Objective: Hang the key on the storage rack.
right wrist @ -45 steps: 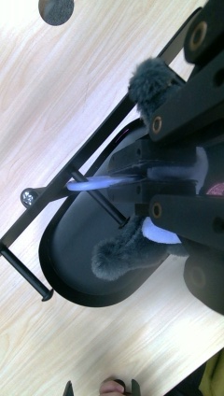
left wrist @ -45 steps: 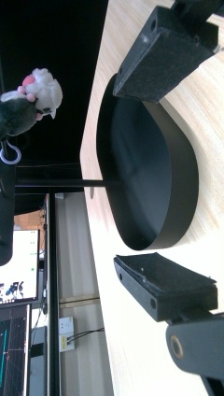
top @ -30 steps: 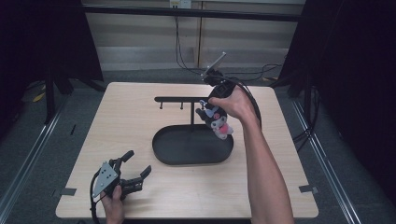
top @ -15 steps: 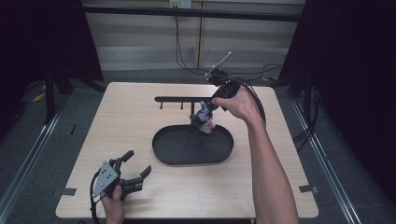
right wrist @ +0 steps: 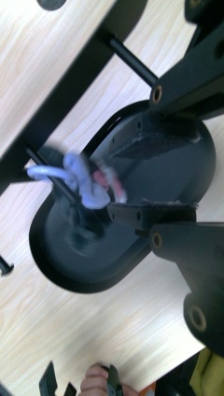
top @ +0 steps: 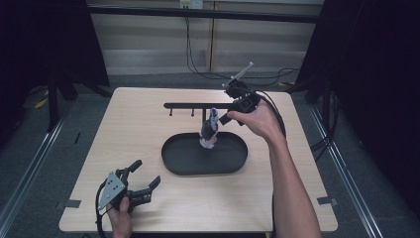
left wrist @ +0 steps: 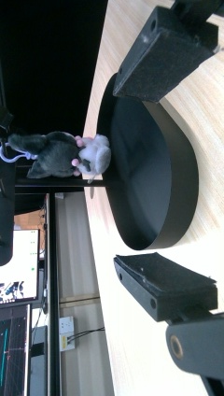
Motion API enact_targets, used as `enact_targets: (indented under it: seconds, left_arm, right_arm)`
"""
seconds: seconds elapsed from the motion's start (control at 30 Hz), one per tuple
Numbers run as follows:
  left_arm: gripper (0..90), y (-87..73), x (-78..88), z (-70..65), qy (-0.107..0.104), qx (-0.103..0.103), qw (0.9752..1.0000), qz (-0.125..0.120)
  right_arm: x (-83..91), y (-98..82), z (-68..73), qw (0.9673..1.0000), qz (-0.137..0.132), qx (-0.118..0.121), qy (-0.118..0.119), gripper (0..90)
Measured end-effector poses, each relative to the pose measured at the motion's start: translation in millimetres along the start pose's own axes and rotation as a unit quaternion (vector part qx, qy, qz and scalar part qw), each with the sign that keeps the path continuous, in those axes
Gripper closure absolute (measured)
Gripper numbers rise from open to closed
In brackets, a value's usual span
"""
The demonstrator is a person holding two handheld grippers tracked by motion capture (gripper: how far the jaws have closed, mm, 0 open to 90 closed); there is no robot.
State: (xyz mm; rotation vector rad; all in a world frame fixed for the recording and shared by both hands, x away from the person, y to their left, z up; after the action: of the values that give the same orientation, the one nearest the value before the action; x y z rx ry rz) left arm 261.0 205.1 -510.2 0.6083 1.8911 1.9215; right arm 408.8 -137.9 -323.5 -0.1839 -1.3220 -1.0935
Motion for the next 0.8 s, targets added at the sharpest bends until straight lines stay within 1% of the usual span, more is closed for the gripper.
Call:
enact_targets:
  seconds: [0.1,0.2,0.3,0.33,0.37,0.43,0.5,0.53,0.6,0.63,0.67,0.7,0.73,0.8]
  left_arm:
    - [15.4,0.0,0.0,-0.1,0.0,0.0,1.0,0.0]
    - [15.4,0.0,-0.1,0.0,0.0,0.0,1.0,0.0]
    - [15.4,0.0,0.0,-0.1,0.0,0.0,1.0,0.0]
    - [15.4,0.0,0.0,-0.1,0.0,0.0,1.0,0.0]
    - [15.4,0.0,0.0,-0.1,0.0,0.0,1.0,0.0]
    - [15.4,0.0,0.1,-0.1,0.002,-0.001,1.0,-0.001]
    - [15.4,0.0,0.0,-0.1,0.001,0.0,1.0,0.0]
    - [15.4,0.0,0.0,-0.1,0.001,0.0,1.0,0.0]
    - [15.4,0.0,0.0,-0.1,0.001,0.0,1.0,-0.001]
    - [15.4,0.0,-0.1,-0.1,0.001,0.0,1.0,0.0]
    - [15.4,0.0,-0.1,0.0,0.001,0.0,1.0,0.0]
    - [15.4,0.0,0.0,-0.1,0.001,0.0,1.0,0.0]
    - [15.4,0.0,0.1,-0.1,0.001,0.001,1.0,0.0]
    - [15.4,0.0,0.0,-0.1,0.003,-0.001,1.0,0.0]
  right_arm:
    - [-1.8,-8.5,2.4,0.9997,-0.014,0.004,0.021,63.8]
    - [-6.3,-17.8,3.2,0.9995,-0.021,0.006,0.021,61.3]
    - [-9.5,-26.4,4.0,0.9992,-0.028,0.005,0.027,57.8]
    - [-9.5,-26.4,4.0,0.9992,-0.028,0.005,0.027,57.8]
    - [-11.4,-32.9,3.5,0.9989,-0.036,0.001,0.03,56.0]
    - [-12.2,-38.0,2.8,0.9984,-0.045,-0.004,0.032,53.4]
    - [-12.5,-44.3,2.2,0.9975,-0.062,-0.009,0.035,50.6]
    - [-12.8,-48.7,2.0,0.9963,-0.076,-0.007,0.038,47.4]
    - [-13.7,-56.2,2.9,0.9947,-0.095,-0.003,0.039,46.1]
    - [-14.5,-59.2,3.9,0.994,-0.1,-0.003,0.045,45.4]
    - [-17.3,-63.5,4.8,0.9936,-0.101,0.001,0.049,42.7]
    - [-19.7,-66.8,4.9,0.9944,-0.097,0.001,0.043,40.9]
    - [-22.0,-70.3,4.6,0.9944,-0.099,0.007,0.036,38.8]
    - [-26.0,-78.0,3.9,0.993,-0.11,0.007,0.041,34.4]
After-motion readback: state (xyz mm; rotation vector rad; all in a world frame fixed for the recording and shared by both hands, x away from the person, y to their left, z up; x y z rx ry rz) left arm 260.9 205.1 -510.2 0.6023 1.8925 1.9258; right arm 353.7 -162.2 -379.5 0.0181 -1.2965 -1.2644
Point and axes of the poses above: each handheld gripper's, and its own axes: x roughly backward along the jaws, y roughly out of its top, z roughly to its left, the point moved 2 cm from there along -x, roughly forward along the jaws, and after that the axes turned 10 degrees about y, right-handed, at the moved point
